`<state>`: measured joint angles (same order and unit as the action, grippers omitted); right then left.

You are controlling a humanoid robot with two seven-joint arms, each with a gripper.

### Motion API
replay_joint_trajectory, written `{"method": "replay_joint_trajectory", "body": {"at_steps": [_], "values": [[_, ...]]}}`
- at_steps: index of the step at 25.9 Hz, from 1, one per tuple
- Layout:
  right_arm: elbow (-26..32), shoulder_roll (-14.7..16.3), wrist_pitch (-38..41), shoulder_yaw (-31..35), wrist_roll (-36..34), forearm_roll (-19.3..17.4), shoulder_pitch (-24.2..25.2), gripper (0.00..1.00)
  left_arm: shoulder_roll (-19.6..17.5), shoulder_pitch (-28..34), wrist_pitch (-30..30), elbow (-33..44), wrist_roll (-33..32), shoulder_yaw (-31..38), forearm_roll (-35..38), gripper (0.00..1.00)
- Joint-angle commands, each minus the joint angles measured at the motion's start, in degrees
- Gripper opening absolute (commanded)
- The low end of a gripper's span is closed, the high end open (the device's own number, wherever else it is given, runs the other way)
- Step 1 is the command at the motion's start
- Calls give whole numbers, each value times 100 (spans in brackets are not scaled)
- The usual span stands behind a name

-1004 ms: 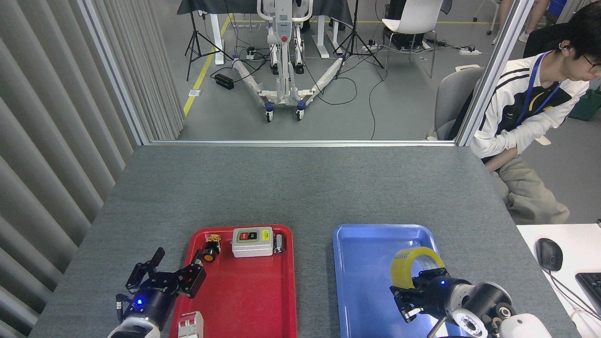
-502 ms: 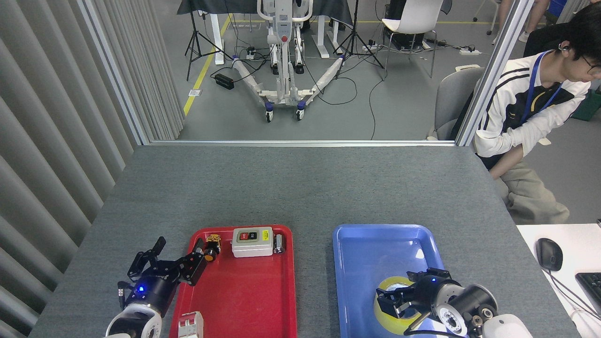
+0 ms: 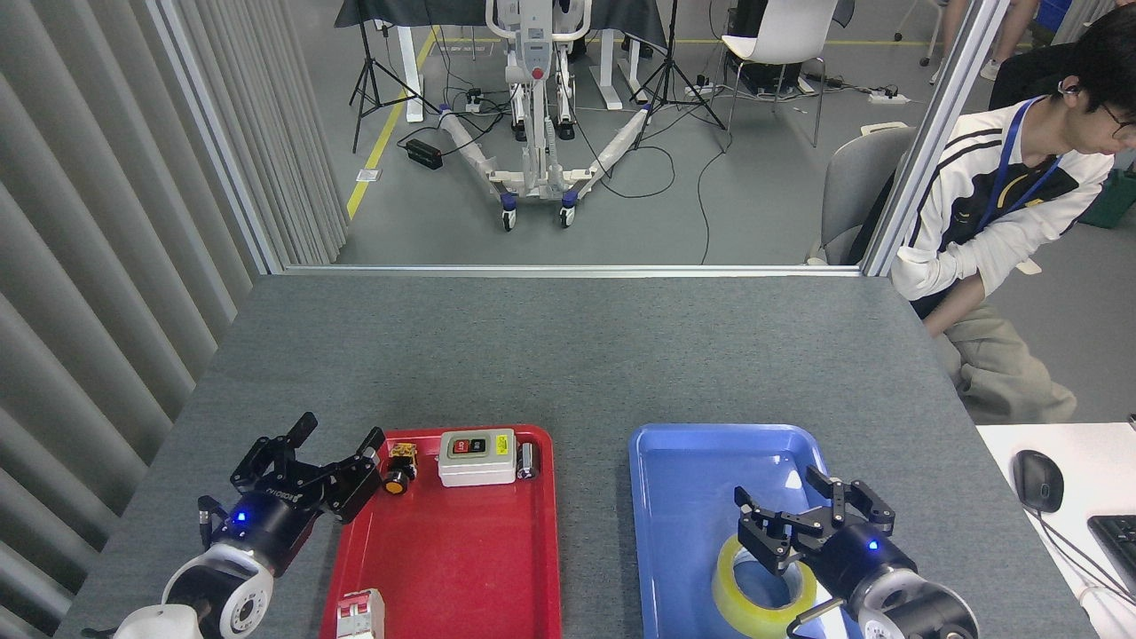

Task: Place and move tape with both arms
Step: 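Open the right gripper and lift it off the tape roll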

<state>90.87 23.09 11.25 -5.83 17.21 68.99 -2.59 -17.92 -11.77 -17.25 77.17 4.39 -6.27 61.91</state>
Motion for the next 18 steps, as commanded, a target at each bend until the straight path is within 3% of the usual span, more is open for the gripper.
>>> {"method": "replay_joint_trajectory", "body": {"at_steps": [1, 5, 14, 18], "values": [[-34, -190, -615, 214, -2028, 519, 355, 98, -45, 324, 1101, 677, -25, -261, -101, 100], [-25, -498, -1327, 188, -2406, 800, 505, 98, 210, 799, 1198, 1160, 150, -287, -101, 100], [-8, -533, -1336, 196, -2424, 827, 654, 100, 333, 1027, 1286, 1661, 229, -498, -215, 100], [-8, -533, -1345, 196, -2424, 827, 698, 100, 536, 1045, 1417, 1538, 238, -498, -215, 100]]}}
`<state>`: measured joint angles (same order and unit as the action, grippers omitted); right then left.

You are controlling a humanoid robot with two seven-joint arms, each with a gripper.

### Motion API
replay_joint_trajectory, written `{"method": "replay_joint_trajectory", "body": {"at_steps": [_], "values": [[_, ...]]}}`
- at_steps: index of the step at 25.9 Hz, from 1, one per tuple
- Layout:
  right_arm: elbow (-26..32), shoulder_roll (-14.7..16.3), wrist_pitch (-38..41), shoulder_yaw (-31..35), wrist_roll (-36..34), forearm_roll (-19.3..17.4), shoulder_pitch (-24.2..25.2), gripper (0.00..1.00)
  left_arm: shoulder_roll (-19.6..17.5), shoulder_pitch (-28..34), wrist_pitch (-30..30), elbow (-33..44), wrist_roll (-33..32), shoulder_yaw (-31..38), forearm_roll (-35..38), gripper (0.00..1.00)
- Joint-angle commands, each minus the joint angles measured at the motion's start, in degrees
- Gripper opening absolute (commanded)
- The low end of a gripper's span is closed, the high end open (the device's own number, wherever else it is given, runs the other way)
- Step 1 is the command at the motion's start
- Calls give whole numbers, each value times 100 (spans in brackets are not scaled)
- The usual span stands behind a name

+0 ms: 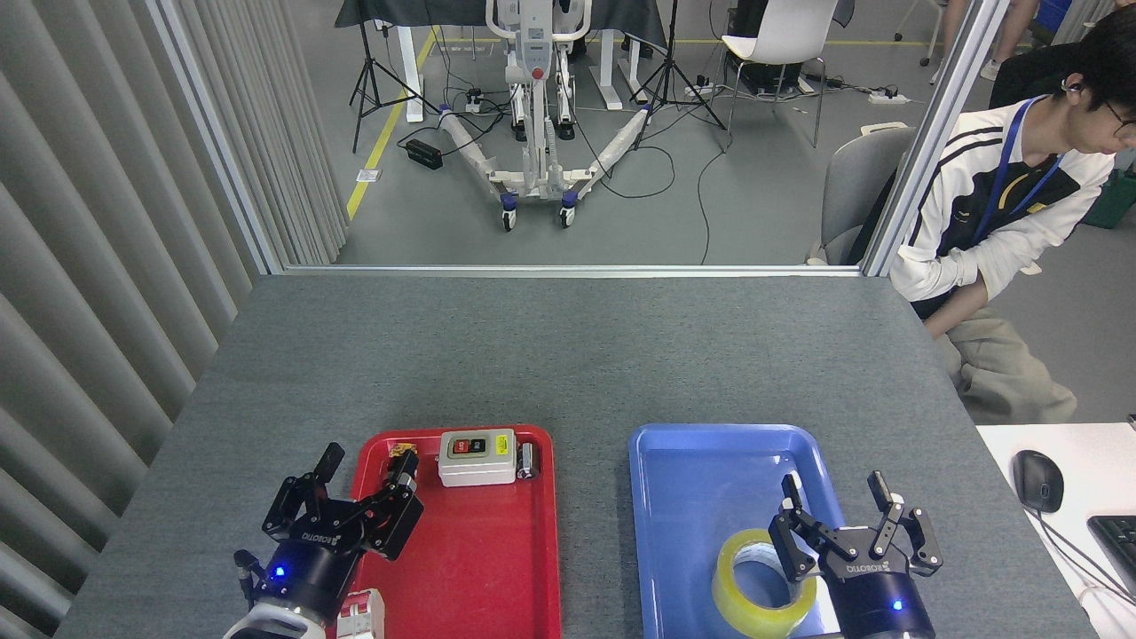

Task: Place and move tape with both arms
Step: 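Open the right gripper and lift it off the tape roll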

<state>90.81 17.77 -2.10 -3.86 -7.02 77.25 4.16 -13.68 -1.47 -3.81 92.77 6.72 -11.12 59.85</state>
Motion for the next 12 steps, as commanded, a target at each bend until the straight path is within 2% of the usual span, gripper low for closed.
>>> {"method": "replay_joint_trajectory", "body": {"at_steps": [1, 4, 7, 12], "values": [[-2, -2, -19, -1, -10, -8, 32, 100, 111, 15, 135, -39, -21, -22, -9, 100], [7, -2, -19, -1, -18, 0, 67, 100, 120, -11, 389, -119, -74, -13, 18, 100], [33, -2, -71, -1, -27, 0, 76, 100, -91, -90, 838, -233, -74, -13, 18, 100], [24, -2, -80, -1, -1, 0, 85, 100, 67, 411, 732, 233, -74, -22, 71, 100]]}}
